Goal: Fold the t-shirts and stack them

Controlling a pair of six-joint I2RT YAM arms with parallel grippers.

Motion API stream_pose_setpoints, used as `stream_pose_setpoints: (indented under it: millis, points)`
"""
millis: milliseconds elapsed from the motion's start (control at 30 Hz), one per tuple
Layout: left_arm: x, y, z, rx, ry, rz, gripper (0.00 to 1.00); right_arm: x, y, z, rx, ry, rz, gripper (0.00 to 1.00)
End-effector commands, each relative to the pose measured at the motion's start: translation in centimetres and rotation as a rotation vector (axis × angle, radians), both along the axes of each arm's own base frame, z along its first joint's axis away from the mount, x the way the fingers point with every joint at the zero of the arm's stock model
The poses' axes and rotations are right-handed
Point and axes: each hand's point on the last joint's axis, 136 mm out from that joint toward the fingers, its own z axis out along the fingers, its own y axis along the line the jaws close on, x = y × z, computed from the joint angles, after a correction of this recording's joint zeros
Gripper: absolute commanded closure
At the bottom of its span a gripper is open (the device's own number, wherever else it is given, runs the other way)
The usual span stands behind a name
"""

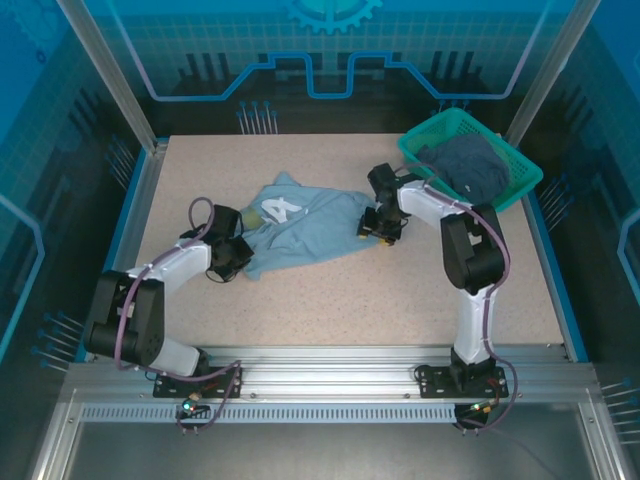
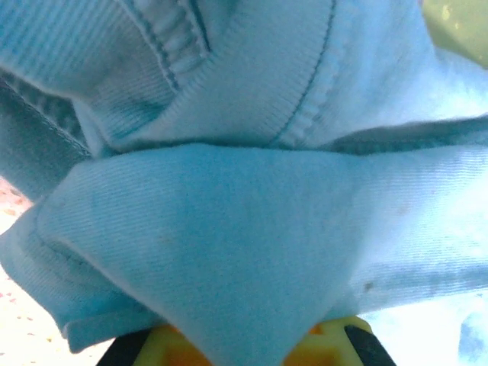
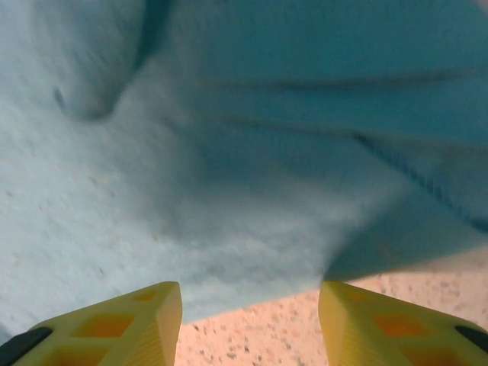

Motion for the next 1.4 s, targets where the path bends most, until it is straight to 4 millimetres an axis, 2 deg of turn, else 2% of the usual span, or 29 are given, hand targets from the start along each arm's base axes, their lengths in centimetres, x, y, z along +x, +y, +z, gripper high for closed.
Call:
stream_pose_setpoints:
  millis: [0,67,167,300,467,600,733,767,833,900,933,967,1033,1133,1200,1367]
  points:
    - [-0.5,2.2,2.2,0.092,-0.047,0.036,1.00,2.6,0.4,1.3,-0.028,-0.067,0.013,0.51]
    - [-1.2,3.1,4.1,0.121,-0.092,0.072,1.00,3.2,0.7,1.5,-0.035,-0.077,0.016,0.51]
    - [-2.5,3.7,5.8,0.123,-0.122,0.118,1.00,3.9,1.8,2.6,-0.011,-0.104,0.006,0.53]
    - [-4.0,3.3,5.6,0.066,-0.101,0.156,1.00,5.3,4.6,4.1,-0.021,-0.159,0.062,0.51]
    - [-5.7,3.0,3.5,0.024,-0.049,0.191,1.00,6.8,7.1,2.0,-0.012,-0.135,0.065,0.50]
    - [-6.4,2.9,3.2,0.019,-0.037,0.190,1.00,7.9,9.9,0.6,0.000,-0.141,0.129,0.48]
    - [-6.8,2.8,3.0,0.012,-0.029,0.179,1.00,8.1,10.2,-1.1,-0.076,-0.119,0.165,0.49]
    - [-6.8,2.8,3.1,0.011,-0.031,0.178,1.00,8.1,9.9,-1.7,-0.094,-0.107,0.159,0.52]
    - [-6.9,2.7,3.3,0.009,-0.036,0.172,1.00,7.9,9.3,-2.6,-0.115,-0.080,0.144,0.65]
    - [-6.6,2.8,4.1,0.013,-0.052,0.163,1.00,7.9,9.1,-2.4,-0.115,-0.080,0.131,0.90]
    - [-6.5,2.8,4.6,0.016,-0.062,0.158,1.00,7.9,9.0,-1.8,-0.122,-0.100,0.130,0.97]
    - [-6.3,2.8,5.2,0.020,-0.075,0.153,1.00,8.1,9.1,-0.6,-0.128,-0.136,0.131,1.00]
    - [-5.7,2.9,6.8,0.026,-0.115,0.145,1.00,8.3,9.0,1.8,-0.117,-0.199,0.125,1.00]
    - [-4.3,3.0,10.0,0.034,-0.195,0.138,1.00,8.5,8.3,7.2,-0.099,-0.302,0.092,1.00]
    - [-3.1,3.2,12.6,0.047,-0.259,0.133,1.00,8.6,7.7,11.4,-0.075,-0.382,0.074,1.00]
    - [-0.2,3.5,19.5,0.071,-0.431,0.117,1.00,8.0,5.5,20.1,-0.024,-0.533,0.035,1.00]
